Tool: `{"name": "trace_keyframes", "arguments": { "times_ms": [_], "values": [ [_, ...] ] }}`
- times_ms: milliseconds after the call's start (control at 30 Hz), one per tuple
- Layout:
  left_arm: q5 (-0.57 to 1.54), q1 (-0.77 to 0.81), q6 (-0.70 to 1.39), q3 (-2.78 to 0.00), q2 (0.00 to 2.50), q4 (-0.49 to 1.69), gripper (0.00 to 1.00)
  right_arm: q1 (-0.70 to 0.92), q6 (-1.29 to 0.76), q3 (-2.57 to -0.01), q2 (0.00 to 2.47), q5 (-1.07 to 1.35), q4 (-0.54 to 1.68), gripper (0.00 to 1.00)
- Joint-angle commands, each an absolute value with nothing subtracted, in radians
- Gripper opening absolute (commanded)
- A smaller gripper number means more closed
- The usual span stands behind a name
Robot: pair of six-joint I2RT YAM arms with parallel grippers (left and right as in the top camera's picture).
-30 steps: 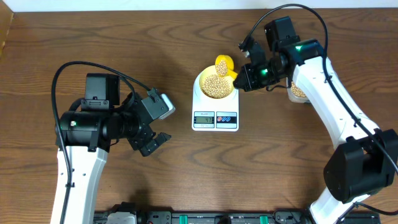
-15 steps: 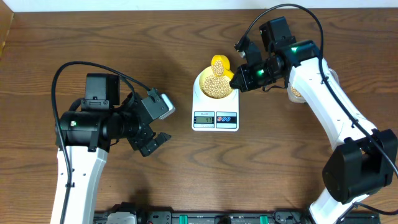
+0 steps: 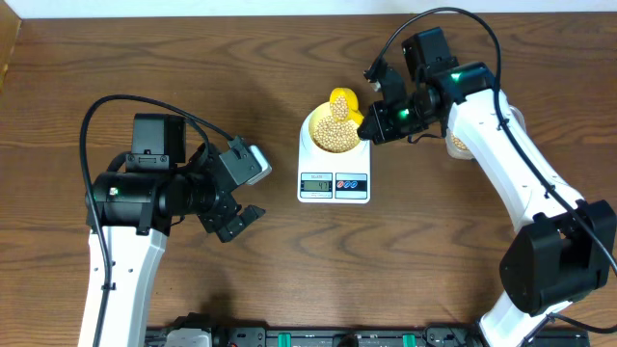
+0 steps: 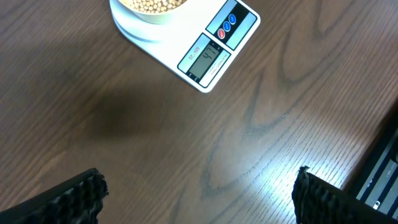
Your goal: Scoop item into bowl and weigh 50g on scale
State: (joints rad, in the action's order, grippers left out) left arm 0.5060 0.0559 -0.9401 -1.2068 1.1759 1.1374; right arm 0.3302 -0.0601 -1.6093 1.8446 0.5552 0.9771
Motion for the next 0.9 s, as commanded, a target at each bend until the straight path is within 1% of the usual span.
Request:
{"name": "trace_keyframes", "arguments": {
  "times_ms": [0,100,200,300,400,500,633,733,833,867],
  "values": [
    [0.505,0.052,-0.949,-1.217,1.169,1.140,0.98,0.339,-0.064,-1.624,1.832,0.588,0.956,0.01],
    [0.505,0.052,-0.949,-1.217,1.169,1.140,0.98,0.344,-0.078,-1.624,1.833,0.508,0.989,0.01],
    [0.505,0.052,-0.949,-1.217,1.169,1.140,0.98,0.340,-0.070,-1.624,1.832,0.589,0.962,0.01],
    [0.505,0.052,-0.949,-1.217,1.169,1.140,0.98,0.340,-0.070,-1.624,1.833,0.519,0.988,0.01],
    [0.505,0.052,-0.949,-1.217,1.169,1.140,0.98,0.333,-0.070,-1.624,1.833,0.582,0.981,0.01],
    [0.505,0.052,-0.949,-1.217,1.169,1.140,0.98,0.334,-0.069,-1.624,1.833,0.510,1.016,0.01],
    [0.505,0.052,-0.949,-1.217,1.169,1.140,0.98,0.333,-0.058,-1.624,1.833,0.569,1.010,0.01],
    [0.505,0.052,-0.949,-1.217,1.169,1.140,0.98,0.335,-0.059,-1.624,1.833,0.519,1.033,0.01],
    [0.505,0.052,-0.949,-1.217,1.169,1.140,0.98,0.331,-0.051,-1.624,1.833,0.611,1.005,0.01],
    [0.505,0.052,-0.949,-1.217,1.169,1.140,0.98,0.331,-0.050,-1.624,1.833,0.584,1.013,0.01]
  ]
}}
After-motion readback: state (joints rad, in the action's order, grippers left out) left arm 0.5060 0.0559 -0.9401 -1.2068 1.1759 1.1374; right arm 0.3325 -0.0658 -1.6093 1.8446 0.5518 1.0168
